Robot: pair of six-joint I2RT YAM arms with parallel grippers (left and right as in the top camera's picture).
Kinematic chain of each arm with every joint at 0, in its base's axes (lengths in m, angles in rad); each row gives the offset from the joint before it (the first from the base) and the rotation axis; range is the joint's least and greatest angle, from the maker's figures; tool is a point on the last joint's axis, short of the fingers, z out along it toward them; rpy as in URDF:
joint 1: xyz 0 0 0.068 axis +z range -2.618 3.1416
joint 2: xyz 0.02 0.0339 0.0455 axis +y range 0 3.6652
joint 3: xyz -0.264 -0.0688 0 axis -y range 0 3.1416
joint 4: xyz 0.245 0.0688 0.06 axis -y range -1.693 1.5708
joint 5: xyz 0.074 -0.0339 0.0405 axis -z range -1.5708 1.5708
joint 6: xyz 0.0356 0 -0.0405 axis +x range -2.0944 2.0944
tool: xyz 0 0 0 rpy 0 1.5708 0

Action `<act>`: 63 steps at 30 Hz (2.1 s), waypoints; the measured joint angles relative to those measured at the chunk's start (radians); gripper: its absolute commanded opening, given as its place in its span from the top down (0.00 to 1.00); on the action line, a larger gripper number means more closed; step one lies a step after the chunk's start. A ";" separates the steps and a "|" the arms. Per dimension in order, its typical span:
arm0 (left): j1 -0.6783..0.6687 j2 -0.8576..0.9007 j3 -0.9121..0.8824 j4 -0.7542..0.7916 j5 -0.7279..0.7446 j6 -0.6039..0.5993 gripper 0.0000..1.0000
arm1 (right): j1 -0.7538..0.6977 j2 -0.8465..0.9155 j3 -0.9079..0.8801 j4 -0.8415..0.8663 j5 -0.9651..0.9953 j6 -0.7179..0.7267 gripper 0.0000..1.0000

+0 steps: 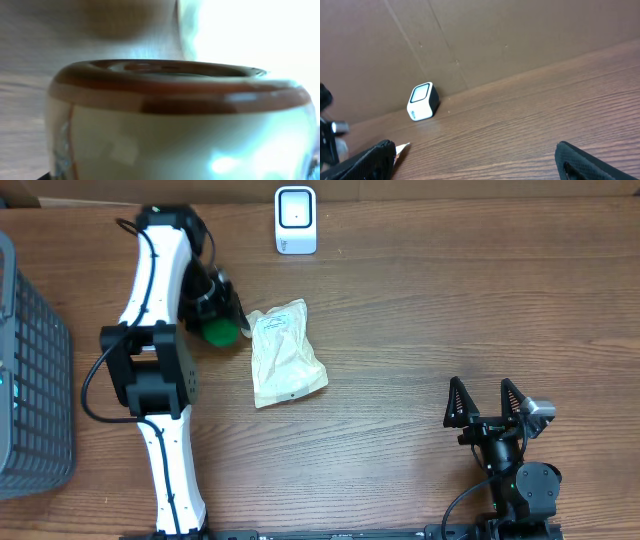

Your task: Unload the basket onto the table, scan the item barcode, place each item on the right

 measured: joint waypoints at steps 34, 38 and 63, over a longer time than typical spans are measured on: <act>0.004 -0.038 -0.409 0.017 0.114 0.005 0.23 | 0.000 0.000 0.000 0.000 0.000 0.000 0.00; 0.004 -0.024 -0.417 0.053 0.097 -0.006 0.21 | 0.000 0.000 0.000 -0.001 0.000 0.000 0.00; 0.031 -0.206 0.123 0.000 0.055 -0.065 0.31 | 0.000 0.000 0.000 0.000 0.000 0.000 0.00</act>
